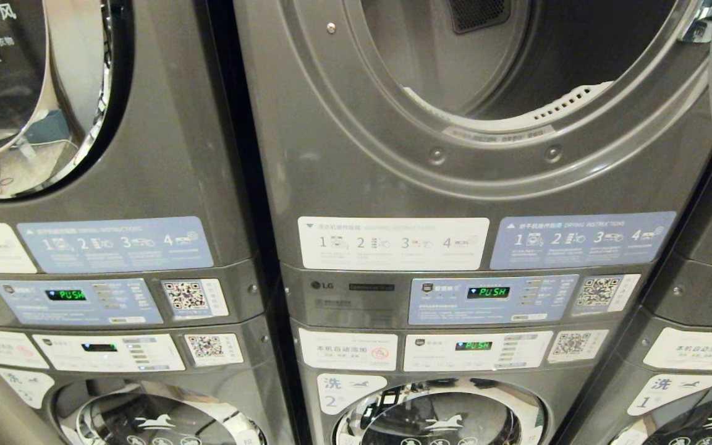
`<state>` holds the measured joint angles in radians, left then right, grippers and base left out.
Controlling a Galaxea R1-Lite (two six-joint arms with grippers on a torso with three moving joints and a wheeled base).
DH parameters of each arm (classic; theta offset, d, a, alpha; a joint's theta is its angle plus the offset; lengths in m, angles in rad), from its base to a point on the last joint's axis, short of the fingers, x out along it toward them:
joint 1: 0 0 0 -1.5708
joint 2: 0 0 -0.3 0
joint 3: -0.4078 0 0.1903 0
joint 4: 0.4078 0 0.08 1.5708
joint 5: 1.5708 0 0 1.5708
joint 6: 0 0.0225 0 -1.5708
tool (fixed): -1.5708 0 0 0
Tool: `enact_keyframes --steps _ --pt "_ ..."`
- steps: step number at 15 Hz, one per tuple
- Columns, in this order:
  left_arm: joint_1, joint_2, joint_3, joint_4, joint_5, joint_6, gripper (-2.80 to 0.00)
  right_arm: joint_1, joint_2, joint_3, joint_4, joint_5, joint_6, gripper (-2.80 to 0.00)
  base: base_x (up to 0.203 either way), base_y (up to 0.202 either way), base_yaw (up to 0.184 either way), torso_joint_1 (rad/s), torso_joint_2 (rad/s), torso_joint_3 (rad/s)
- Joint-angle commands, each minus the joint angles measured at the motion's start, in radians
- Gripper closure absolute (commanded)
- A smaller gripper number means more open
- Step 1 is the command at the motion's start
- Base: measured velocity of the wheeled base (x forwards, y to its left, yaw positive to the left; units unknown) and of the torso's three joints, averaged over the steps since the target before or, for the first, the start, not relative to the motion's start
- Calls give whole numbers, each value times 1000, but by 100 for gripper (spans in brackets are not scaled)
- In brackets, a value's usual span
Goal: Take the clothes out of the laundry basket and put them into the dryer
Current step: Open the dryer
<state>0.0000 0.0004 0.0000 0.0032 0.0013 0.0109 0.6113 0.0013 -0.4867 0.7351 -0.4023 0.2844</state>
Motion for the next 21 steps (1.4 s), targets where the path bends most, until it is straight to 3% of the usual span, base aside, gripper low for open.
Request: enact_keyframes --steps 1,6,8,10,13,14,18,19,21 --pt "0 0 0 0 0 0 0 1 -41 97 -32 15 -32 0 0 0 0 0 0 0" --pt "0 0 0 0 0 0 0 1 -39 336 -482 350 -196 0 0 0 0 0 0 0" --pt "0 0 0 0 0 0 0 1 21 358 -519 460 -215 0 0 0 0 0 0 0" --pt "0 0 0 0 0 0 0 1 131 363 -516 466 -208 0 0 0 0 0 0 0" --pt "0 0 0 0 0 0 0 -27 308 371 -501 399 -169 0 0 0 0 0 0 0" --pt "0 0 0 0 0 0 0 -84 374 371 -494 386 -152 0 0 0 0 0 0 0" --pt "0 0 0 0 0 0 0 -487 480 372 -492 407 -166 0 0 0 0 0 0 0" --pt "0 0 0 0 0 0 0 -542 459 373 -496 413 -178 0 0 0 0 0 0 0" --pt "0 -1 0 0 -1 0 0 -558 328 379 -509 408 -213 0 0 0 0 0 0 0"
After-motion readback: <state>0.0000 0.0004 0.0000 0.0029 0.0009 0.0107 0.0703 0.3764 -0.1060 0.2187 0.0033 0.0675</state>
